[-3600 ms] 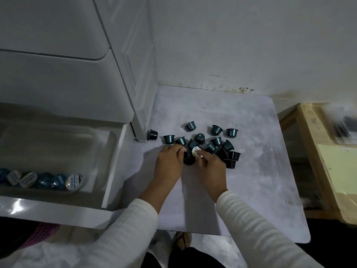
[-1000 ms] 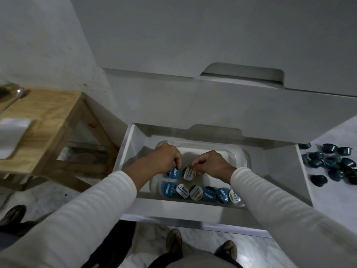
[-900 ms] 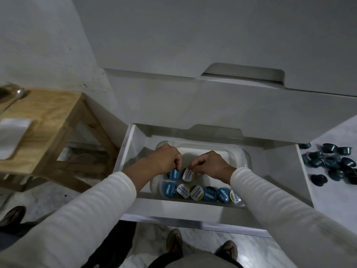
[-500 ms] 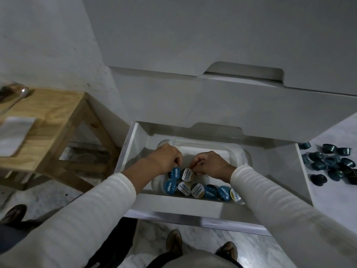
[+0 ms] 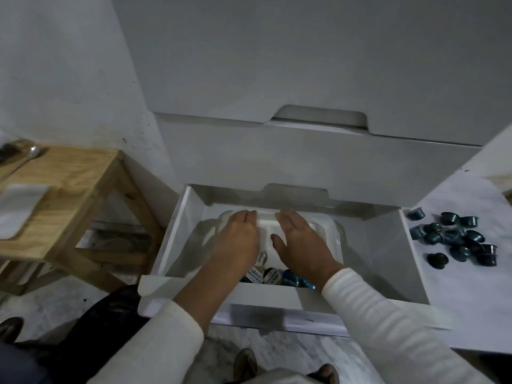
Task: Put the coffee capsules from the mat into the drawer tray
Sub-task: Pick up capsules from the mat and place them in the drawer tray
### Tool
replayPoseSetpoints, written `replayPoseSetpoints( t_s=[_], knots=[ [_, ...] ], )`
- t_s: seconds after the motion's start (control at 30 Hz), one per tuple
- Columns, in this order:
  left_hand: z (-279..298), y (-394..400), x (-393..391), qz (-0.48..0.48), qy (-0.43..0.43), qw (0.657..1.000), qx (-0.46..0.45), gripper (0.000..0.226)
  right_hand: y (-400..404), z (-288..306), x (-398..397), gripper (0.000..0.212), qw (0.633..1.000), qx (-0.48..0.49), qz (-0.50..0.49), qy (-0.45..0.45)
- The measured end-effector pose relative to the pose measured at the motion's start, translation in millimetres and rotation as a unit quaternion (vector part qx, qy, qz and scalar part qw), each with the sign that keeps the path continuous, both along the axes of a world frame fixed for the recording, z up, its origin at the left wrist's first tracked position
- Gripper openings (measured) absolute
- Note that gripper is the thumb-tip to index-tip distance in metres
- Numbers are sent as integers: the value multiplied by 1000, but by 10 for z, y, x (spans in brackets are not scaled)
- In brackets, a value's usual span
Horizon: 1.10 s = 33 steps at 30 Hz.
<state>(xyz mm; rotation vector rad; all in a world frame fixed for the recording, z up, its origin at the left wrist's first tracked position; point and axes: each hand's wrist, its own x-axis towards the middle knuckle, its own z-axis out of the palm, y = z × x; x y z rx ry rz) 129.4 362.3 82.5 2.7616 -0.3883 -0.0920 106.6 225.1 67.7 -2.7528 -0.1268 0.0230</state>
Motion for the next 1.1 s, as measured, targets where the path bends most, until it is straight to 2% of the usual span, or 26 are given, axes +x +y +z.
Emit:
replayPoseSetpoints(
  t_s=[0.13, 0.23, 0.33, 0.43, 0.6, 0.73, 0.97, 1.1],
  knots=[
    [42, -201, -187, 33, -49, 998, -27, 52, -70, 44, -156, 54, 997, -23, -31, -63],
    [78, -377, -268, 29, -50, 997, -52, 52, -189, 111, -282, 53, 992, -43, -63, -102],
    [116, -607, -351, 15, -49, 994, -93, 51, -374, 184, -406, 50, 983, -60, -99, -144],
    [159, -917, -453, -8, -87, 991, -101, 49, -653, 236, -526, 53, 978, -48, -131, -153],
    [203, -1540, -640, -62, -78, 987, -127, 50, -1344, 219, -779, 50, 968, -29, -162, -187],
    [132, -2206, -800, -79, -172, 975, -118, 38, -2008, 162, -981, 48, 968, -29, -166, -188],
    [-130, -3306, -1135, -96, -107, 979, -144, 40, -3182, -131, -1251, 40, 973, -8, -166, -161],
    [-325, -3706, -1270, -68, -27, 989, -131, 46, -3680, -443, -1357, 42, 981, -2, -161, -111]
  ],
)
